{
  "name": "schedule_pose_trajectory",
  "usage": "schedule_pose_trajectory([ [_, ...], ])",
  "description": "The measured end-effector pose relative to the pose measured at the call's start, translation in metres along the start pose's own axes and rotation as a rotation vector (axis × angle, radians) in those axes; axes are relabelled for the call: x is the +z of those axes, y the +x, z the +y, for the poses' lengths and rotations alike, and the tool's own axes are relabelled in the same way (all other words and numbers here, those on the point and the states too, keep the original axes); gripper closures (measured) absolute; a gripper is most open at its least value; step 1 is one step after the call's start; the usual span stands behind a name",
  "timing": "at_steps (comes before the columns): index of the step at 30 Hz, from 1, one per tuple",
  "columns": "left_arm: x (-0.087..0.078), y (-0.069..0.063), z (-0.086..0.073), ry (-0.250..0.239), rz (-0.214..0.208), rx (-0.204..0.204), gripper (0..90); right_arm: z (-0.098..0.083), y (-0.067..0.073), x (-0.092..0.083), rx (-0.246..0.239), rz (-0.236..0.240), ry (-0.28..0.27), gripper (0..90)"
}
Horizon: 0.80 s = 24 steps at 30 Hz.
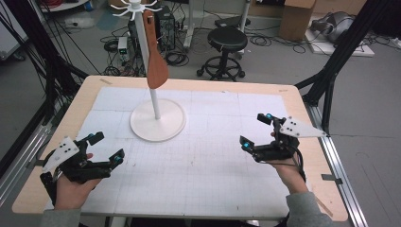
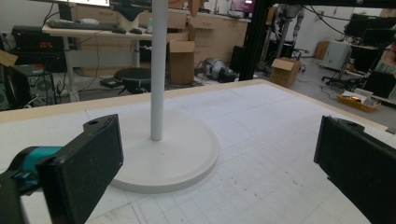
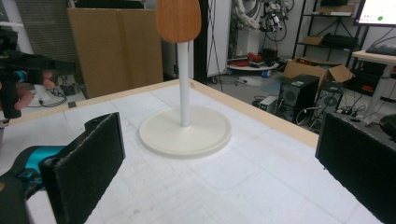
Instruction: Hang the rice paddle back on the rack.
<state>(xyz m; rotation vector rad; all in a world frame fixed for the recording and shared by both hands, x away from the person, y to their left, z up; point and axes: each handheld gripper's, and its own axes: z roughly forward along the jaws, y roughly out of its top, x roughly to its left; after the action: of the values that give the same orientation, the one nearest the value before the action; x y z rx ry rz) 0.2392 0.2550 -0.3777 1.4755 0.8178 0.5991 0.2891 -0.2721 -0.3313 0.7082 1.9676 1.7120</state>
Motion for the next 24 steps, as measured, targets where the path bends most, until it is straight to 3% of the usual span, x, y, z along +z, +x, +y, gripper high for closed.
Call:
schedule_pose_trajectory([
  [7,-0.002,-0.004,-0.003,0.006,-0.012,0.011,1.8,-0.025,0.0,-0.022,0.007,-0.026,0.01,0.1],
  [18,-0.011,-0.006,-0.005,0.019,0.002,0.018,1.8,-0.057,-0.015,-0.05,0.06,-0.073,0.03,0.1],
  [24,-0.015,-0.003,-0.007,0.016,0.015,0.009,1.8,-0.066,-0.019,-0.063,0.066,-0.148,0.004,0.2],
])
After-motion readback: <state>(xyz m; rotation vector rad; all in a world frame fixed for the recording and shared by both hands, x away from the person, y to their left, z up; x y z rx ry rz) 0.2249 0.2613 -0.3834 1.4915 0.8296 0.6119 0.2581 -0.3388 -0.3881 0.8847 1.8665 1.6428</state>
